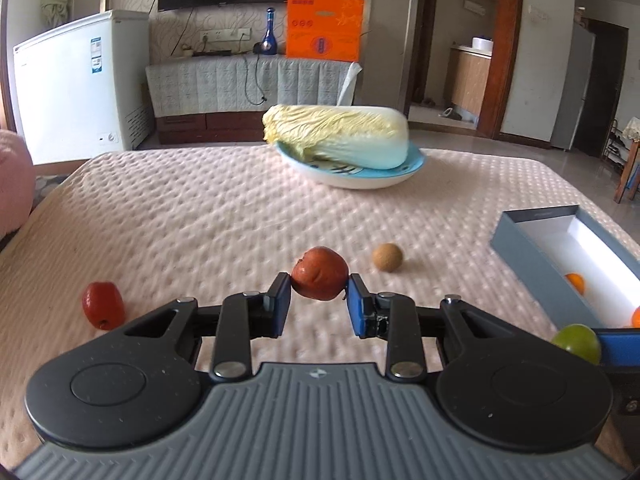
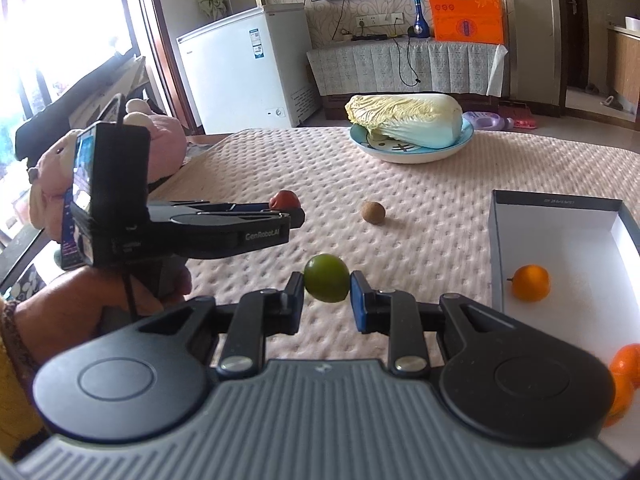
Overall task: Organize fruits
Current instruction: 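Carry the red and green tomatoes over the white box with both tools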
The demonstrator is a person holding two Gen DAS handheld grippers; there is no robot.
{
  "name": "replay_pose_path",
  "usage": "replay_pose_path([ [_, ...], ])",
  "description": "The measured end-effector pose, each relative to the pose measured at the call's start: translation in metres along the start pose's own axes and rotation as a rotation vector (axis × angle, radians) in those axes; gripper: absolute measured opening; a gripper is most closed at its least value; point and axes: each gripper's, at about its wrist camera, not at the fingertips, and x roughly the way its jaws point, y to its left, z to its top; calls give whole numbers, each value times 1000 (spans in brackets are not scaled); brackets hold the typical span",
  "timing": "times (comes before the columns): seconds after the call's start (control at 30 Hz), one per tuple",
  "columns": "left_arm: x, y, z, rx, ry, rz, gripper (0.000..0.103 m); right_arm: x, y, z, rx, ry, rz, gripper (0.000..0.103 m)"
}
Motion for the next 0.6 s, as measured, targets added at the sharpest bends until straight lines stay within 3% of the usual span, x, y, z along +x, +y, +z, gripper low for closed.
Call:
replay_pose_path([
  [0.6, -13, -75, 8, 80, -43, -86, 35, -51, -47, -13, 58, -44, -91, 28],
])
